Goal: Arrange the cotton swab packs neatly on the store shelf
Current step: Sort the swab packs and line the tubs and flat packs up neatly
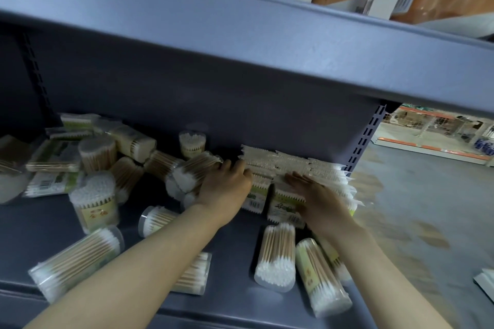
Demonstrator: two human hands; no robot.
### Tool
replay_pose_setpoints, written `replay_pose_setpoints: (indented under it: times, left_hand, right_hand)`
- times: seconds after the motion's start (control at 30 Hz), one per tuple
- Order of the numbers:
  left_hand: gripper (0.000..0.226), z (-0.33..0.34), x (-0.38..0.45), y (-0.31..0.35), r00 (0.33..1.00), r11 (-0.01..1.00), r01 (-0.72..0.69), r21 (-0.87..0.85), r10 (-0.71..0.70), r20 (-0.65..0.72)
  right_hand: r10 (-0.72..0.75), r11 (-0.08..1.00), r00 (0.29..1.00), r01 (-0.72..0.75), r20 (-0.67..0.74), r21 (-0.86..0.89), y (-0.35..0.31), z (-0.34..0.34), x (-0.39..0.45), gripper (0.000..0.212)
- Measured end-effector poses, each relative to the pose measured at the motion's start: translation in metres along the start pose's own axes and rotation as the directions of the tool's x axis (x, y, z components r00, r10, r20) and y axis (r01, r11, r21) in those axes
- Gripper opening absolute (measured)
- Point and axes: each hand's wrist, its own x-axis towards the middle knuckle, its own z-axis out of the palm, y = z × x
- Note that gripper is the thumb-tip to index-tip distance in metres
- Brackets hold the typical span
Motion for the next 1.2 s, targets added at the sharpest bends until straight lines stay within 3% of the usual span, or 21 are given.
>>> replay_pose_setpoints:
  times: [1.0,1.13,1.2]
  left_hand:
    - [0.042,0.003,0.001,0.011,0.998,0.998,0.008,-0.066,-0.012,-0.064]
    - [0.039,0.004,0.0,0.013,0.995,0.998,0.015,-0.056,-0.021,-0.093]
    - [0.041,0.006,-0.004,0.012,0.982,0.999,-0.004,-0.039,-0.003,-0.191]
  right_hand:
    - [-0.004,1.0,1.0,0.005,0.016,-0.031,-0.012,-0.006,-0.003,0.076]
    - [-0.007,0.999,1.0,0.007,-0.006,-0.042,-0.017,-0.01,-0.006,0.072]
    - [-0.008,0.999,1.0,0.007,-0.009,-0.036,-0.02,-0.013,-0.009,0.073]
